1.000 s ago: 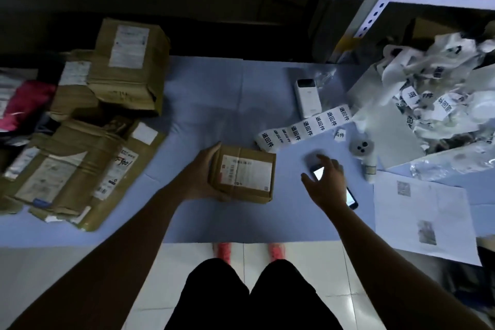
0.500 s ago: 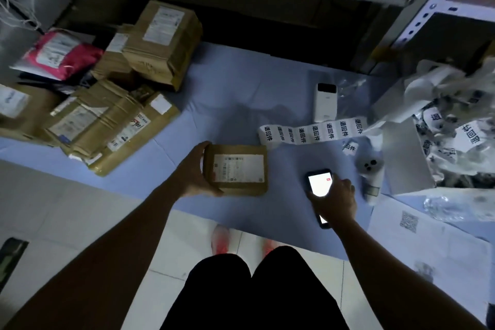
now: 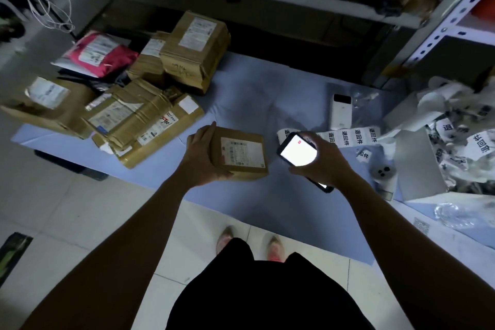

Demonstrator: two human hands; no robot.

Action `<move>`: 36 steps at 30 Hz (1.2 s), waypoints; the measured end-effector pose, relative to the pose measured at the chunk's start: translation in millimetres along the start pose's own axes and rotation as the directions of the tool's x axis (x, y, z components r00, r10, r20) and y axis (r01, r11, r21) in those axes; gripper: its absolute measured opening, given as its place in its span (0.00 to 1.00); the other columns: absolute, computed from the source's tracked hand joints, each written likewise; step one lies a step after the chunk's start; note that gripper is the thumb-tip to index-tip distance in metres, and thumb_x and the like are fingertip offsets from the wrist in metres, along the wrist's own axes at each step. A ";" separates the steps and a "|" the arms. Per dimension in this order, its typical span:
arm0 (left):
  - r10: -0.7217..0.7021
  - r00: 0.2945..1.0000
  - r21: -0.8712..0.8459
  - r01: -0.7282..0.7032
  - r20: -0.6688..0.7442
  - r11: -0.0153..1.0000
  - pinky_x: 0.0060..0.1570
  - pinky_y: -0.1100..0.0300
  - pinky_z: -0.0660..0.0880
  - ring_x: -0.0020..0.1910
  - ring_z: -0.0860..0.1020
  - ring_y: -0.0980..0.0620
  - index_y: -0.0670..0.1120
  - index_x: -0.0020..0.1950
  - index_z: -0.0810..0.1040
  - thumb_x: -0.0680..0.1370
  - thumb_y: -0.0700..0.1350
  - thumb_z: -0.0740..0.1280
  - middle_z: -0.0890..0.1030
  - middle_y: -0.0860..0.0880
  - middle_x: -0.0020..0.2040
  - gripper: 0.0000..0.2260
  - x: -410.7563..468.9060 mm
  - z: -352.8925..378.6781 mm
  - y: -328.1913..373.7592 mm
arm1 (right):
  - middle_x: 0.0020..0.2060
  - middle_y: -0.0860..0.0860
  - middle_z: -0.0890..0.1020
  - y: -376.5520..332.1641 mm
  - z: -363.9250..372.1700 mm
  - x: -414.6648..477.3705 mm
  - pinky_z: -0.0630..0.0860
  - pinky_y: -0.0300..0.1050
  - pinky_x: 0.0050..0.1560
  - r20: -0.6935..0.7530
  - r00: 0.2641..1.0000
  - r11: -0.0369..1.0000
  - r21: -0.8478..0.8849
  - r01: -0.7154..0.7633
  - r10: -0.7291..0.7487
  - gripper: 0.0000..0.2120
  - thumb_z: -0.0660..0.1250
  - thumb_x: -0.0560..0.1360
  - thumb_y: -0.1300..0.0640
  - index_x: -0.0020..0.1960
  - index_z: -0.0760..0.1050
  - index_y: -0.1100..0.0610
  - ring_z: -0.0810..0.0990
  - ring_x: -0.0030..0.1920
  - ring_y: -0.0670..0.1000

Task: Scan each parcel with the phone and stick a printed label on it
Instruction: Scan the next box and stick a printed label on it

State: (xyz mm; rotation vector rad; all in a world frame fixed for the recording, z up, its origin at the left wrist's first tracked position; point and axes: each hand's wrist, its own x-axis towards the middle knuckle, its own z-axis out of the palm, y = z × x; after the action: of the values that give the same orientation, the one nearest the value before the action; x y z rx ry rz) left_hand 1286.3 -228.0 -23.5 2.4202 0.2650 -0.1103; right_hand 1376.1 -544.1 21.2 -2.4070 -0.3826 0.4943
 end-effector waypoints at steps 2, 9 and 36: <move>0.052 0.998 0.006 -0.052 -0.036 0.999 0.64 0.52 0.65 0.69 0.61 0.49 0.48 0.81 0.52 0.52 0.62 0.83 0.63 0.53 0.73 0.65 4.0 -3.2 0.8 | 0.64 0.44 0.79 -13.6 -1.9 -2.0 0.77 0.54 0.62 0.110 0.994 0.985 -0.167 0.044 -0.026 0.44 0.82 0.61 0.46 0.73 0.68 0.43 0.76 0.65 0.50; 0.168 0.986 -0.030 -0.169 -0.009 0.985 0.65 0.54 0.64 0.68 0.65 0.51 0.50 0.78 0.58 0.50 0.67 0.80 0.68 0.55 0.70 0.61 26.0 -6.2 2.4 | 0.68 0.45 0.77 -25.3 -7.4 -3.7 0.73 0.51 0.64 0.111 0.994 0.921 -0.385 0.063 -0.021 0.46 0.81 0.61 0.43 0.75 0.64 0.41 0.74 0.67 0.51; 0.104 0.958 -0.241 -0.038 0.267 0.970 0.61 0.52 0.79 0.65 0.72 0.59 0.57 0.77 0.55 0.52 0.61 0.84 0.67 0.59 0.69 0.60 48.6 23.1 10.5 | 0.56 0.53 0.76 94.8 43.4 -21.5 0.76 0.49 0.56 -0.072 0.910 0.894 -0.171 -0.414 0.408 0.45 0.82 0.60 0.46 0.73 0.71 0.51 0.76 0.60 0.57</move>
State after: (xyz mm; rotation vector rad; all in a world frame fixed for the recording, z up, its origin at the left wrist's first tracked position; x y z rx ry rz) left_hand 1335.8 -243.0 -41.7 2.1444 0.0572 -0.3632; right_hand 1351.8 -600.4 -65.8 -2.6819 0.1123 0.6238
